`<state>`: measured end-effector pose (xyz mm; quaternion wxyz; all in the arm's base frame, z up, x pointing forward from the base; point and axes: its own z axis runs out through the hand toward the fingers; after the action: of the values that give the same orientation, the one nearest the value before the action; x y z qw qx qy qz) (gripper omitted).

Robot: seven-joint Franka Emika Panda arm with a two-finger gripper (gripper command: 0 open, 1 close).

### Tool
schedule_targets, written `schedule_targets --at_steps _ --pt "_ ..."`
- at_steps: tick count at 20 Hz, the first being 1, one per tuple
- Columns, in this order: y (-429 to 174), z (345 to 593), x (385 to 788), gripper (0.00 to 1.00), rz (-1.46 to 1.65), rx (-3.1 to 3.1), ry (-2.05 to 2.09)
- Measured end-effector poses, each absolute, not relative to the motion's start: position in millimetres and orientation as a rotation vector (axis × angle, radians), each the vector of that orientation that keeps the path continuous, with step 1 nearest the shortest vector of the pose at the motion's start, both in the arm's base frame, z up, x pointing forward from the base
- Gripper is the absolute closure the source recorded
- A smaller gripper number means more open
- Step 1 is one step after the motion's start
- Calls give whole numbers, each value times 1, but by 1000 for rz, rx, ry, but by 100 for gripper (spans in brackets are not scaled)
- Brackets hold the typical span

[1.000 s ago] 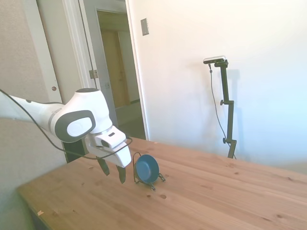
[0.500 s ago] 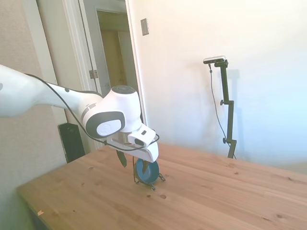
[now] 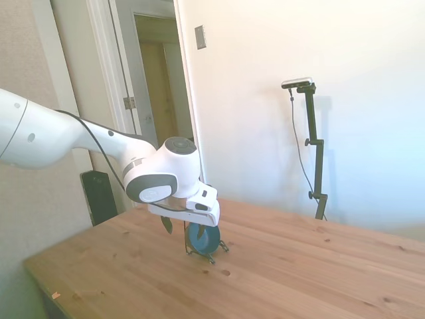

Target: Unload the bowl

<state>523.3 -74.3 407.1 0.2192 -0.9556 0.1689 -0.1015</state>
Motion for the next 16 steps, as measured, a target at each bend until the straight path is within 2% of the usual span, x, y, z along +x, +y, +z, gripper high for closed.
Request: schedule_targets --at_steps 1,2,16 --pt "-73 406 524 0 -284 -2641 448" --pt "-72 405 524 100 -287 -2638 435" --pt "-73 397 535 100 -302 -2612 376"
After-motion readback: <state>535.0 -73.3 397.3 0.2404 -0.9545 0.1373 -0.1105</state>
